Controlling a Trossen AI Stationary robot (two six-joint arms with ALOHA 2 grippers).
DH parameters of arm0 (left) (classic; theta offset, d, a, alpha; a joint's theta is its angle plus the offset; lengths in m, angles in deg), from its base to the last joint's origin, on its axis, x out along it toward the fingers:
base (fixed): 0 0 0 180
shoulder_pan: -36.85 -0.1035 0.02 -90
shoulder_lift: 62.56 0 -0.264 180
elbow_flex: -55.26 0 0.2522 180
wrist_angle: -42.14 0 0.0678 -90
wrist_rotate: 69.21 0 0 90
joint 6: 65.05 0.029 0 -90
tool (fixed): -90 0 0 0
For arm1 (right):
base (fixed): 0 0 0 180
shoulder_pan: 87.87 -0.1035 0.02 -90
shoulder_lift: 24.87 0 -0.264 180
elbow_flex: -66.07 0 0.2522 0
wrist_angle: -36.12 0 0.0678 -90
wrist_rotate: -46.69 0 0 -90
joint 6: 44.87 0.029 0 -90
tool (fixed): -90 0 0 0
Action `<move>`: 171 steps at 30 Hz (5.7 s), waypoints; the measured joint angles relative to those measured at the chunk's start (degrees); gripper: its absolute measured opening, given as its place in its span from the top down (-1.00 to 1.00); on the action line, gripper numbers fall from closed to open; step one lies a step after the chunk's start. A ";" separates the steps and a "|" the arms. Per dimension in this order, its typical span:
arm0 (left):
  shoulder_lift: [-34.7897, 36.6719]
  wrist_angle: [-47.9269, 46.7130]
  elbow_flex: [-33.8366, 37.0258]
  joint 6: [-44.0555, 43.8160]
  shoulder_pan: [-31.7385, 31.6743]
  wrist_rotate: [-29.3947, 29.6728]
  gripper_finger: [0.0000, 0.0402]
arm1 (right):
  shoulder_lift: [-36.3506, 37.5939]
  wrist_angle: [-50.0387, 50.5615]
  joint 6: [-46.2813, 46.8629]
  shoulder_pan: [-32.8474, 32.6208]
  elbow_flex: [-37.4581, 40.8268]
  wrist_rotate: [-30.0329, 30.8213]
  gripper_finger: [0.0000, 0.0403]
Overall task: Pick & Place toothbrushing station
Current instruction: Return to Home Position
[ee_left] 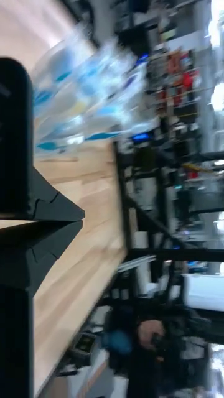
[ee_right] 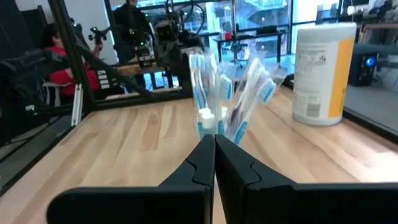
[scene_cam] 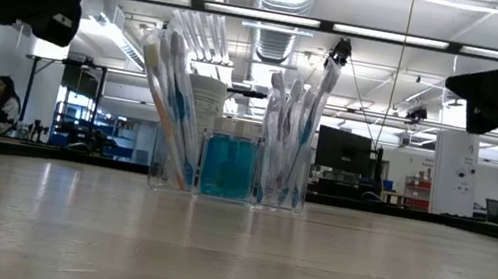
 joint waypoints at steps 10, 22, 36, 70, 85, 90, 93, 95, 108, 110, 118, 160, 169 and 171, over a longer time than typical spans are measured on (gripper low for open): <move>8.87 -4.57 -0.24 3.47 -2.41 -0.96 0.99 | 3.99 0.81 -2.25 0.00 0.00 0.00 0.96; 6.95 -4.70 0.02 0.76 -17.66 -8.11 0.99 | 2.97 0.85 -3.19 0.02 0.00 0.02 0.96; 4.63 -3.93 0.02 -0.80 -19.41 -13.49 0.99 | 2.89 0.87 -3.00 0.00 -0.02 0.02 0.96; 2.70 -4.41 -0.26 -6.05 -19.41 -4.66 0.94 | 2.93 0.83 -1.44 0.00 -0.02 -0.02 0.96; 2.70 -4.26 -0.26 -6.03 -19.41 -4.50 0.94 | 2.93 0.83 -1.43 0.00 0.00 -0.04 0.96; 2.70 -4.22 -0.26 -6.03 -19.41 -4.50 0.94 | 2.93 0.83 -1.43 0.00 -0.01 -0.03 0.96; 2.70 -4.19 -0.26 -6.03 -19.41 -4.50 0.94 | 2.91 0.83 -1.38 0.00 -0.02 -0.04 0.96; 2.70 -4.19 -0.26 -6.03 -19.41 -4.50 0.94 | 2.91 0.81 -1.42 0.00 -0.01 -0.04 0.96; 2.70 -4.13 -0.26 -6.00 -19.41 -4.50 0.94 | 2.89 0.81 -1.40 0.00 0.00 -0.04 0.96; 2.68 -4.13 -0.28 -6.03 -19.41 -4.50 0.94 | 2.90 0.81 -1.42 0.02 0.00 -0.04 0.96; 2.70 -4.12 -0.28 -6.03 -19.41 -4.50 0.94 | 2.91 0.81 -1.43 0.02 -0.01 -0.04 0.96; 2.69 -4.09 -0.31 -6.02 -19.40 -4.53 0.94 | 2.93 0.81 -1.36 0.00 0.00 -0.04 0.96; 2.68 -4.09 -0.31 -6.01 -19.39 -4.53 0.94 | 2.93 0.81 -1.36 0.02 -0.02 -0.04 0.96; 2.68 -4.09 -0.31 -6.00 -19.39 -4.53 0.94 | 2.90 0.81 -1.43 0.02 -0.02 -0.04 0.96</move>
